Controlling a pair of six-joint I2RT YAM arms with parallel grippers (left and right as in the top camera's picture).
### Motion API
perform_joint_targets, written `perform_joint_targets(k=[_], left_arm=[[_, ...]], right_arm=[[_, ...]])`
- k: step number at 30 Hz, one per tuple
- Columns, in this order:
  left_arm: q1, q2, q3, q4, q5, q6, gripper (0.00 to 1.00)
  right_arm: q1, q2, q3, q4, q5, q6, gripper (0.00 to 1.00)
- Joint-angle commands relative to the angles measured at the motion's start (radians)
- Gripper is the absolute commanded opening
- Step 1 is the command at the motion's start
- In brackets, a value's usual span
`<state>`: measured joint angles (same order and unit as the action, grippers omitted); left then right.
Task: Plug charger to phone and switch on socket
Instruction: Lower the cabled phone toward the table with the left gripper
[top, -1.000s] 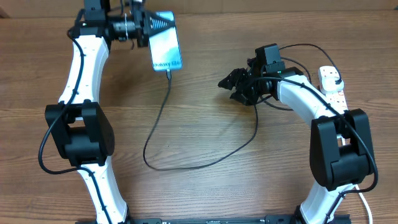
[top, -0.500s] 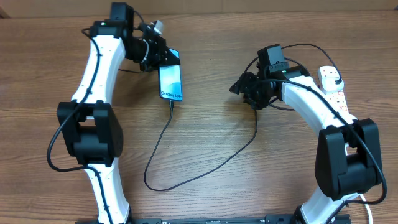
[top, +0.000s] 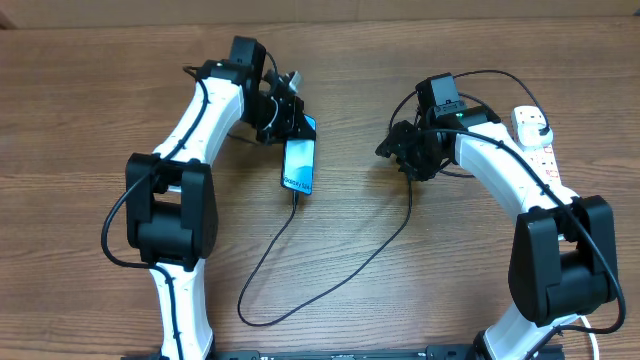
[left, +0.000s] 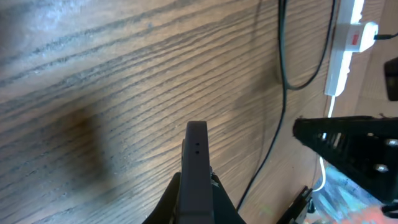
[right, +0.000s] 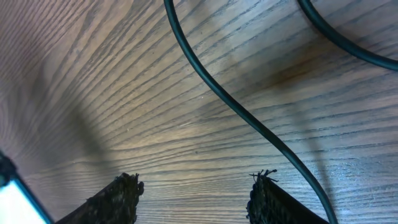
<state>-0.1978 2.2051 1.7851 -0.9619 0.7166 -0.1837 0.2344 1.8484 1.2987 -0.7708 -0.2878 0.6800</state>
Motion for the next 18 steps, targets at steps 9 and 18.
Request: perform_joint_targets(k=[9, 18], left_arm=[[-0.060, -0.006, -0.161, 0.217, 0.017, -0.165, 0.04], [-0.069, -0.005, -0.196, 0.265, 0.008, -0.199, 0.04]], right_arm=[[-0.006, -0.031, 0.004, 0.001, 0.011, -0.005, 0.60], [-0.006, -0.031, 0.004, 0.001, 0.011, -0.005, 0.59]])
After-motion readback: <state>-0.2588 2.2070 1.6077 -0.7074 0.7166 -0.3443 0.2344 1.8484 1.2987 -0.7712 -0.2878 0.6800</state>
